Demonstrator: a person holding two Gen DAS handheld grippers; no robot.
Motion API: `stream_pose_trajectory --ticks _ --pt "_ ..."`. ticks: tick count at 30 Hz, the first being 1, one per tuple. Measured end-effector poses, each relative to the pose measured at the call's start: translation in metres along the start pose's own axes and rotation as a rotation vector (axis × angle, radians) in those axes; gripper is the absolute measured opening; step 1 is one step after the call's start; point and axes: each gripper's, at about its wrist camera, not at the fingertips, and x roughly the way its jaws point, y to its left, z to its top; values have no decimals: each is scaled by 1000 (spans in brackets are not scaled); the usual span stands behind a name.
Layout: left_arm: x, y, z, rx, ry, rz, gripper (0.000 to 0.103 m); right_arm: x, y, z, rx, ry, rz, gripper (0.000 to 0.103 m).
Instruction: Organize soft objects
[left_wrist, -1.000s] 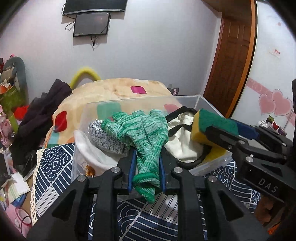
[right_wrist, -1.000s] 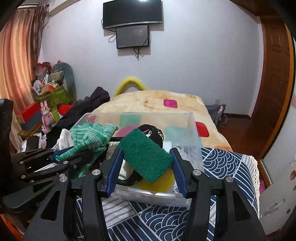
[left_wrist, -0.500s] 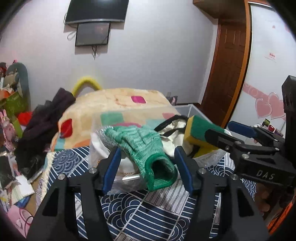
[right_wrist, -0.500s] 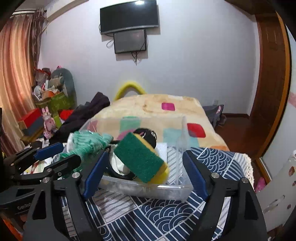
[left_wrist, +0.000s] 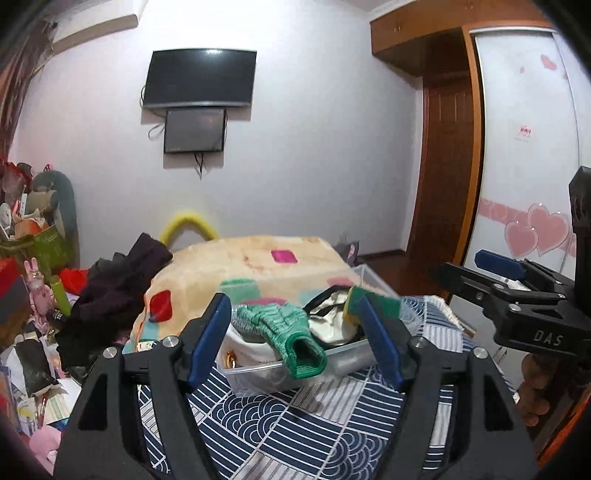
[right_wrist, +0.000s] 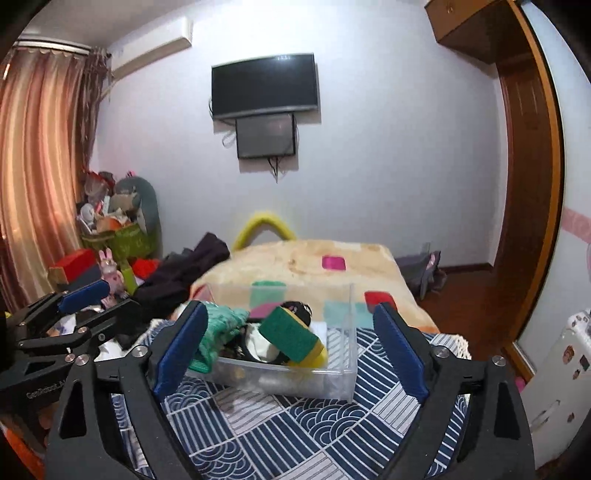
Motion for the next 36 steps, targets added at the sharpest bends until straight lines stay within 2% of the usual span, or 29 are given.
stream_pose_trajectory --ticks 4,11,36 --pt "-17 0 4 -9 -32 1 86 -17 5 2 -4 -52 -3 101" --pt "-43 -6 4 3 -81 32 99 -32 12 -3 -9 -88 -9 103" --pt "-49 -6 0 -5 -76 24 100 -40 14 -9 7 -86 -3 103"
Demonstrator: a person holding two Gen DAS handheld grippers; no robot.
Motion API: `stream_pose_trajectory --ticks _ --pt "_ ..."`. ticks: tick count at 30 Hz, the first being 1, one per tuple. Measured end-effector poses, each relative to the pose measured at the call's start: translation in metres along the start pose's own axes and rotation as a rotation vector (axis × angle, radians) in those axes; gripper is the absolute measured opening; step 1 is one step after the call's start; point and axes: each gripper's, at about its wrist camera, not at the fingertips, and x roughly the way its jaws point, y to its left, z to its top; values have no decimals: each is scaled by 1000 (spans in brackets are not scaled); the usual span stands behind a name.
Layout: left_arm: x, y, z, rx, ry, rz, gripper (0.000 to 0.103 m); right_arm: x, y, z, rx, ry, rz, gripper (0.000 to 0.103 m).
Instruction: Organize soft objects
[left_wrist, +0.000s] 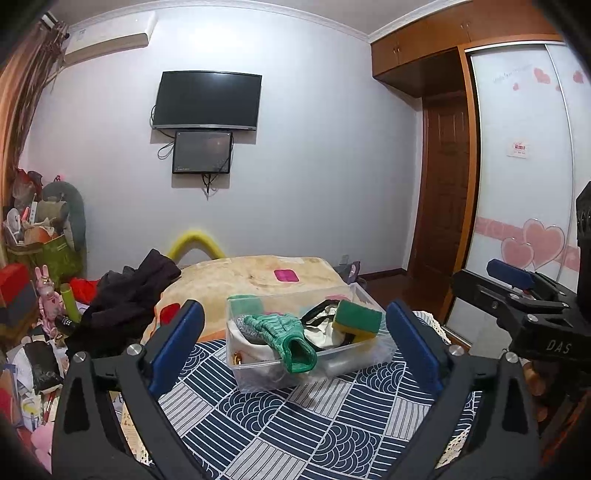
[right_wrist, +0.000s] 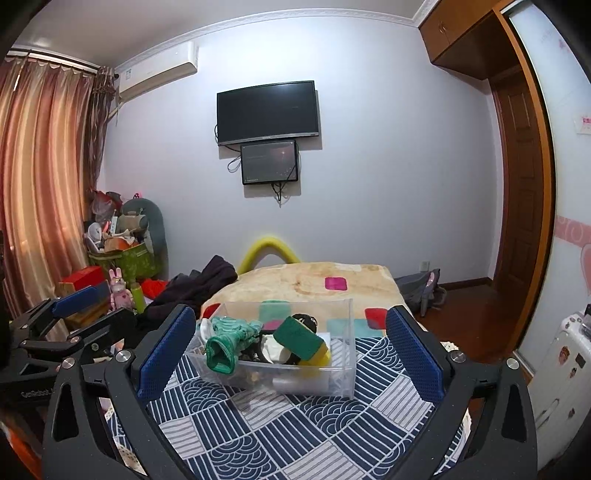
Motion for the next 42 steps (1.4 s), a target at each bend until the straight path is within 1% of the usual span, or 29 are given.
stream_pose_trajectory --ticks 25,29,32,36,42 --pt "-11 -1 2 0 -33 -16 100 -4 1 3 -2 -10 8 103" --pt "-10 2 3 -16 -30 -10 100 -5 2 5 -3 -11 11 103" --pt "-9 2 4 -10 -22 -20 100 -5 2 5 -2 -11 12 103" --pt "-10 2 3 -11 -28 -13 100 -6 2 5 -2 -10 12 103" --pt "-8 3 3 -20 -14 -28 100 -6 3 5 -3 -9 13 103"
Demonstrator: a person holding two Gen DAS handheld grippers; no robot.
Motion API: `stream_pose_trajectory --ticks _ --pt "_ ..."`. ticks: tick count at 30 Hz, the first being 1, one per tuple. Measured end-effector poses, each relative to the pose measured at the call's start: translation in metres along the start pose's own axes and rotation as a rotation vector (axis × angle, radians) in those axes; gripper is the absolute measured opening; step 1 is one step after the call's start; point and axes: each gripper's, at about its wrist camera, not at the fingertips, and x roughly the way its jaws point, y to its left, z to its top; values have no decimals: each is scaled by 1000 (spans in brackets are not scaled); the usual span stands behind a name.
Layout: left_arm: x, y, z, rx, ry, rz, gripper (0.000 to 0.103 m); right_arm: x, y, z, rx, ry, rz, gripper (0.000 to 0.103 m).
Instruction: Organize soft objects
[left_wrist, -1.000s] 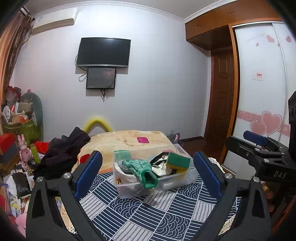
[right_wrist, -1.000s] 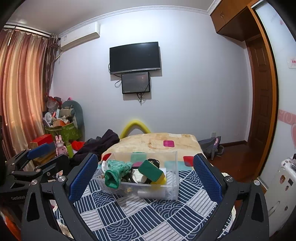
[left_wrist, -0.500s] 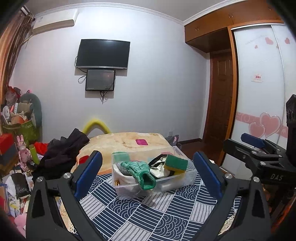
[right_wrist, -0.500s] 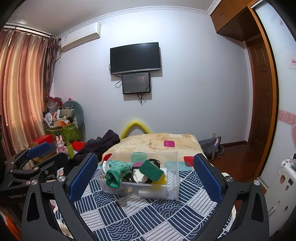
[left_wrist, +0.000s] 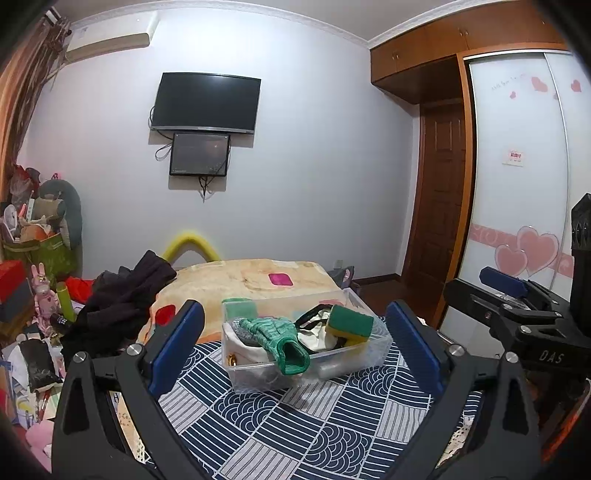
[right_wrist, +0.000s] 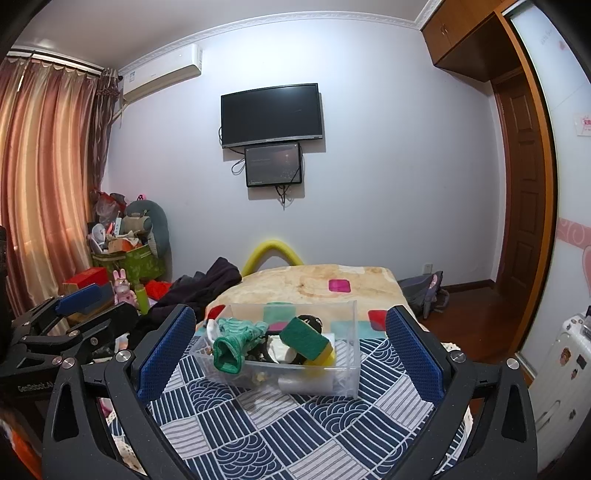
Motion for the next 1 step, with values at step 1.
stream_pose_trajectory --ticks 1 --pt "0 0 0 -1 4 -3 100 0 0 0 0 0 0 103"
